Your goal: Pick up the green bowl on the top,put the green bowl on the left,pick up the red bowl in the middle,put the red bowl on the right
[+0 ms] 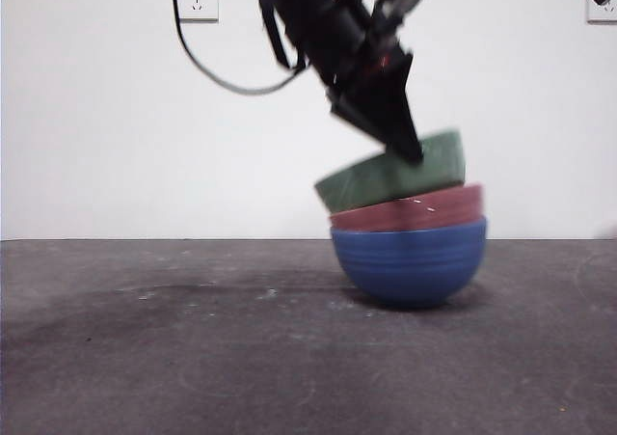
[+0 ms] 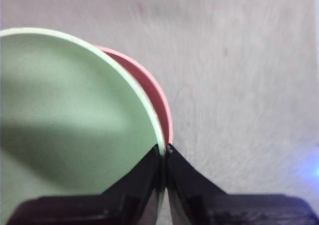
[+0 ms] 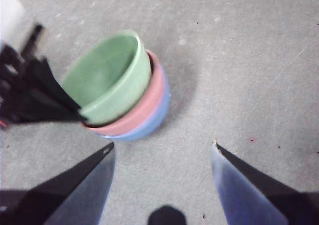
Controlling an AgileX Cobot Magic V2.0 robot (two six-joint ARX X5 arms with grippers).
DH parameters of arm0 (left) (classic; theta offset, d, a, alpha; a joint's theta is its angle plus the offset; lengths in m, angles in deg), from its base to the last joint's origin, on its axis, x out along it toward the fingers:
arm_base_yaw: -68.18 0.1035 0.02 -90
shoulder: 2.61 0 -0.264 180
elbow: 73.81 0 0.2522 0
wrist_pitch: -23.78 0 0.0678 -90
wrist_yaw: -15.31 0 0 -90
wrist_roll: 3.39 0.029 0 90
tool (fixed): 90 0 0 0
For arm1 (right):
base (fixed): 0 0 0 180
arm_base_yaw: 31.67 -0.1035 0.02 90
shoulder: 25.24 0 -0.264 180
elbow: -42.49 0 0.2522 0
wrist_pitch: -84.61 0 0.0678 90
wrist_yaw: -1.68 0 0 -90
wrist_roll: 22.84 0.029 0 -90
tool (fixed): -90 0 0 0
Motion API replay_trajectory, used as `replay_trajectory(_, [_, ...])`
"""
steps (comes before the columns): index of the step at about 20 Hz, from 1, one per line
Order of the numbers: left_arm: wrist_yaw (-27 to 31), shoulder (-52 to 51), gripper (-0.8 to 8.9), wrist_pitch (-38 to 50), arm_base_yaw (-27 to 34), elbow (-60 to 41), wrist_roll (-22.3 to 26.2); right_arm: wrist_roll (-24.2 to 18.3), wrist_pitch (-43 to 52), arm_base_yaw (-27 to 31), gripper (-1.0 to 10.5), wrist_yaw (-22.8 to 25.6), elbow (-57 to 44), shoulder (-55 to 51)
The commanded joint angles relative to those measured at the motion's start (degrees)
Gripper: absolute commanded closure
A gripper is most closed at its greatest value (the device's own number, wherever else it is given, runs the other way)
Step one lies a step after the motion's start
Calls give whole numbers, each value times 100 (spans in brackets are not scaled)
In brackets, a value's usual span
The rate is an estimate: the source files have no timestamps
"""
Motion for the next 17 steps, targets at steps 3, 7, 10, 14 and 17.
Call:
replay_trajectory(3, [120, 17, 822, -1528, -20, 1552, -398, -96, 31, -2, 632, 11, 7, -9])
replay_trajectory(7, [1545, -251, 822, -2629, 59, 2417, -1266, -96, 31, -2, 633, 13, 7, -9])
replay_trajectory(10, [2592, -601, 822, -3112, 269, 2376, -1853, -98, 31, -2, 634, 33, 7, -9])
replay_trajectory(14, [2651, -1121, 822, -3064, 590, 1587, -2028, -98, 26, -2, 635, 31, 7, -9])
replay_trajectory(17, [2629, -1681, 822, -2352, 730, 247, -2149, -98, 26, -2, 635, 31, 7, -9])
